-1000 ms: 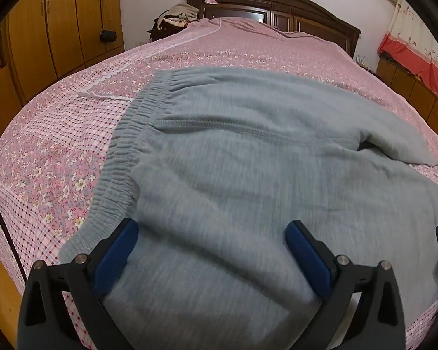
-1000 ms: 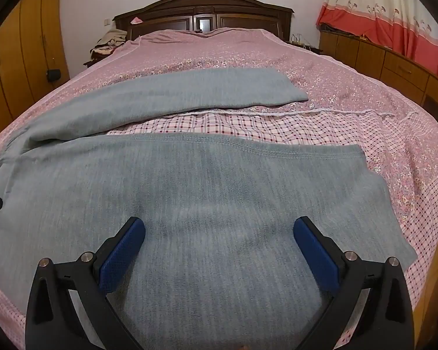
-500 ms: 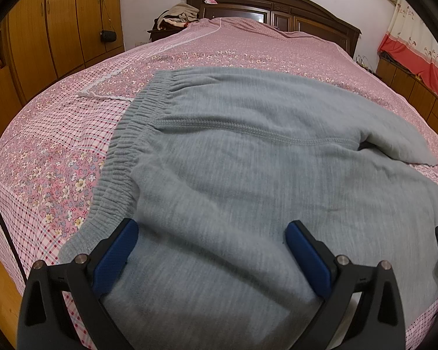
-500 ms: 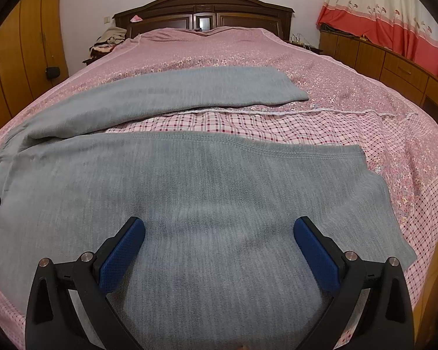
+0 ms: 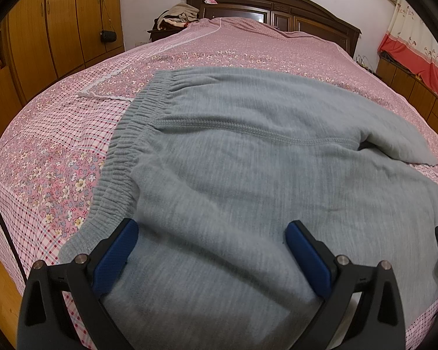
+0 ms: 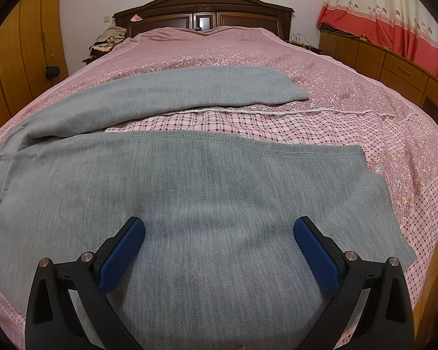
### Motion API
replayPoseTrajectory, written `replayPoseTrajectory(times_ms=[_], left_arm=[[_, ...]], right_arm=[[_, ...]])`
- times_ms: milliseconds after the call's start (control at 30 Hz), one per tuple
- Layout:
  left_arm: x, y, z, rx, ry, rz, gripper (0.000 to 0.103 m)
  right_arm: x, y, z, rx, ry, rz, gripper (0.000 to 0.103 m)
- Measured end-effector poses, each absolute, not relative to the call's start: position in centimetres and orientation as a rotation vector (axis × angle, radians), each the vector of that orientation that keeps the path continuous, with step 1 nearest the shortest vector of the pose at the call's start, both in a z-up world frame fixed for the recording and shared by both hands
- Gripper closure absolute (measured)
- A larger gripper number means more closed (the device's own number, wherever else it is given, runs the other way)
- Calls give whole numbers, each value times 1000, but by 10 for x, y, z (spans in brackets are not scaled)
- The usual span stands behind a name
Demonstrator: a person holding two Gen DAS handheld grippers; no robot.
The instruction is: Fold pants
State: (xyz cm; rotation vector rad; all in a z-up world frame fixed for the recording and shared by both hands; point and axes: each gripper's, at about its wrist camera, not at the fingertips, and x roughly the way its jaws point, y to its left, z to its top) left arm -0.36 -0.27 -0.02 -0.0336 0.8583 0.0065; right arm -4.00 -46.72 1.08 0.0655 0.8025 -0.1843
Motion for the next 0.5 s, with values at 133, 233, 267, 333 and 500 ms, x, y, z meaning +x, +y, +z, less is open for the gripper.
replayPoseTrajectory(times_ms=[133,233,267,333,500], left_arm=[[-4,-3,0,-33,858,7,0],[-4,-3,0,-33,858,7,0],[-4,-3,0,-33,858,7,0],[-4,-3,0,-33,858,7,0],[-4,-3,0,-33,858,7,0]], right_arm=[[-40,-467,11,65,803,-184,0],[-40,-467,11,65,803,-184,0],[-40,-467,11,65,803,-184,0],[-40,-467,11,65,803,-184,0],[-40,-468,11,63,808,-186,0]])
